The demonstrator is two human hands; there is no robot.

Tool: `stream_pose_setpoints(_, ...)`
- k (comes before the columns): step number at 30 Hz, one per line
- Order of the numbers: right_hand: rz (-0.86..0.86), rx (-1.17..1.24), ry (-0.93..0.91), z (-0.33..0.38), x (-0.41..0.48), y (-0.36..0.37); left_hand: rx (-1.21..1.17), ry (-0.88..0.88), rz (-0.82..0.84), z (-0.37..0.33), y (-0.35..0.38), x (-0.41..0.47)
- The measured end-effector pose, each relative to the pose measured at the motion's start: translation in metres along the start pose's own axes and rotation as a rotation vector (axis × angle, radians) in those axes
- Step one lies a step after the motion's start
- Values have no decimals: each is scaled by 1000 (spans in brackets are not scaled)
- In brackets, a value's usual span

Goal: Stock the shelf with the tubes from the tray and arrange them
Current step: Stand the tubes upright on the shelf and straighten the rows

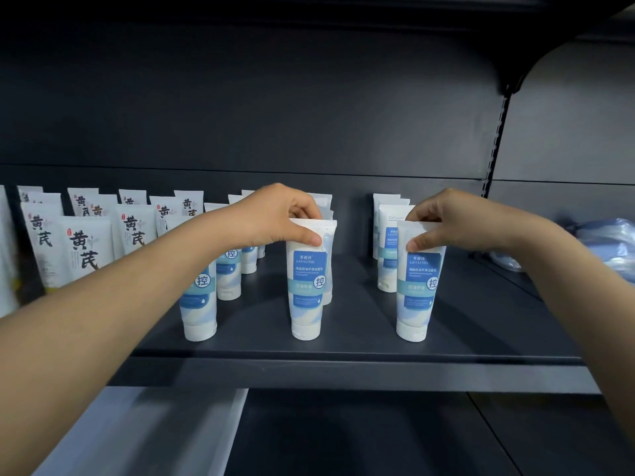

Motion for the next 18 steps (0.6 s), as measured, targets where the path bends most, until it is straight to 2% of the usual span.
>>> stream_pose_setpoints(8,-11,47,28,-4,-1,-1,-12,20,7,0,3,2)
stream_pose_setpoints(18,35,19,30,-3,-2,0,97,17,-7,0,5,4)
Point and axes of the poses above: each hand's wrist, its own x-axis towards the middle knuckle, its own y-axis out of the palm, z = x × y, the point moved 5 cm from there along x, towards the middle knuckle, and after that the axes turned 13 degrees about -y, right-handed, at the moved point
